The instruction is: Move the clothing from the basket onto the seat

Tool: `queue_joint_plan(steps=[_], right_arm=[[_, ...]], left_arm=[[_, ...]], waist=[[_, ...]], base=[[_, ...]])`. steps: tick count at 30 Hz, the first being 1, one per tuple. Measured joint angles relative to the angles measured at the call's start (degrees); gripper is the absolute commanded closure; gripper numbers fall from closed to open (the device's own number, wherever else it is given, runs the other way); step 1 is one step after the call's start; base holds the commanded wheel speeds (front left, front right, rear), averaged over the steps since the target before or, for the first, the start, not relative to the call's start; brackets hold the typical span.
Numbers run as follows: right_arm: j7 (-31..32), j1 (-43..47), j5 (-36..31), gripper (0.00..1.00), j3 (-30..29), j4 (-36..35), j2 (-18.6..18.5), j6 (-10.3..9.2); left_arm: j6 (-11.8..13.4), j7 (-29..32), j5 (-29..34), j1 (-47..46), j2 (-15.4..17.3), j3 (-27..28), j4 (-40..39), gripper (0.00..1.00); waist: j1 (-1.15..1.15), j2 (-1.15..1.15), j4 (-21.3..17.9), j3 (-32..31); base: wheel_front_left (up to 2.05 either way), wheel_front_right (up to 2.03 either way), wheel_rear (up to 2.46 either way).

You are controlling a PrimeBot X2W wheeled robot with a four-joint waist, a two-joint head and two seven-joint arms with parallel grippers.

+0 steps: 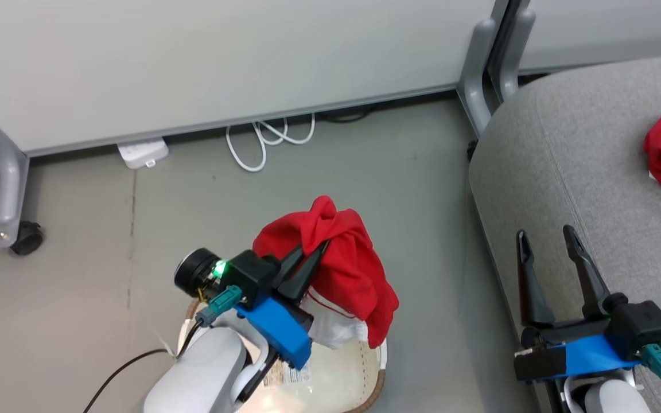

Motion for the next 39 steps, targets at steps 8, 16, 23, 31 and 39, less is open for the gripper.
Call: queue_joint_plan(steps=[8, 16, 23, 31, 39], right_arm=[[0.00, 2.37, 0.16, 0.00, 0.37, 0.94, 0.00, 0.00], [0.00, 4.16, 0.57, 0.00, 0.90, 1.22, 0.00, 0.00], [0.00, 4.88, 0.03, 0.00, 3.77, 1.18, -0.44, 0.00], [0.00, 4.73, -0.30, 0.00, 11.79, 2.34, -2.16, 0.00], [0.00, 1.70, -0.66, 0.00, 19.38, 5.01, -2.67, 0.00]], left_arm=[[-0.01, -0.01, 0.69, -3.04, -1.35, 0.08, -1.27, 1.00], [-0.01, -0.01, 0.10, -4.36, -1.64, -1.36, -0.79, 1.00], [-0.01, 0.00, -0.34, -4.66, -1.49, -1.67, -0.51, 1.00], [-0.01, -0.01, -0.37, -5.36, -1.56, -1.75, -0.22, 1.00], [-0.01, -0.01, -0.20, -6.03, -1.83, -1.77, -0.26, 1.00]], waist=[[0.00, 0.00, 1.10, -4.97], [0.01, 0.00, 1.39, -7.91], [0.01, 0.00, 1.54, -8.26], [0.01, 0.00, 1.93, -7.60], [0.01, 0.00, 2.68, -6.82]], base=[[0.00, 0.00, 0.00], [0.00, 0.00, 0.00], [0.00, 0.00, 0.00], [0.00, 0.00, 0.00], [0.00, 0.00, 0.00]])
